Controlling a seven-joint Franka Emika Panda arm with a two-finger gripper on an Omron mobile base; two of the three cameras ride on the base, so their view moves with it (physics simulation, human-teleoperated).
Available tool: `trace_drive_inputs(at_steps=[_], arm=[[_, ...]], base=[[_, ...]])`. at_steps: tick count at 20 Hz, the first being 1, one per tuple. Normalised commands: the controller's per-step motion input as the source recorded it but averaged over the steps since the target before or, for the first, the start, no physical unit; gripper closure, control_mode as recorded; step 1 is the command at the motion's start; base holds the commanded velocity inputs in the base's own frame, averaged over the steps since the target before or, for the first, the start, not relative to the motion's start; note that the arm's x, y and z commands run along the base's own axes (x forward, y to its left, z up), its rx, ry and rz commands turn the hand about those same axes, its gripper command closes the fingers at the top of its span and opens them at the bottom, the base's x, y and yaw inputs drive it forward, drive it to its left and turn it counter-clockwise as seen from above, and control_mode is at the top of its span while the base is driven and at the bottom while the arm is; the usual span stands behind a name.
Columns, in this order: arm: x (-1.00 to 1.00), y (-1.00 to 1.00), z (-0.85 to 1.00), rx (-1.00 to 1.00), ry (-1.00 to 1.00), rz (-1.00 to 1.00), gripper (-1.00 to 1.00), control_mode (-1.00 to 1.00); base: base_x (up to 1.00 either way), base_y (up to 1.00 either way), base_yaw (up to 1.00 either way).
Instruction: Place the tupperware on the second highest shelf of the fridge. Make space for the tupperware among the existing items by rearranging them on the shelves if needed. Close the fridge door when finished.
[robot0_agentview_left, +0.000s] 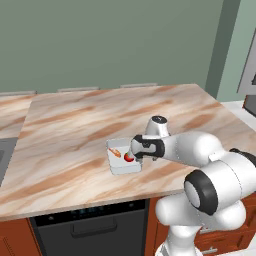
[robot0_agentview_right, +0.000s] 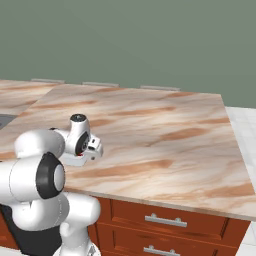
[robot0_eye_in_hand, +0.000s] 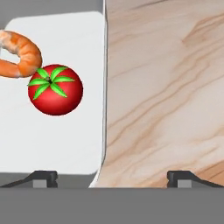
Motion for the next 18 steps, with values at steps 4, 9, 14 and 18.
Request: trace_drive_inputs(at_steps=[4, 9, 14, 18], arm=[[0.12, 0.01, -0.13, 0.0, 0.0, 0.0, -1.0, -1.0], [0.1, 0.02, -0.13, 0.0, 0.0, 0.0, -1.0, -1.0], [0.1, 0.06, -0.18, 0.0, 0.0, 0.0, -1.0, -1.0], [0.19, 0.06, -0.14, 0.0, 0.0, 0.0, -1.0, -1.0]], base=[[0.0, 0.0, 0.0], [0.0, 0.0, 0.0], [0.0, 0.0, 0.0], [0.0, 0.0, 0.0]])
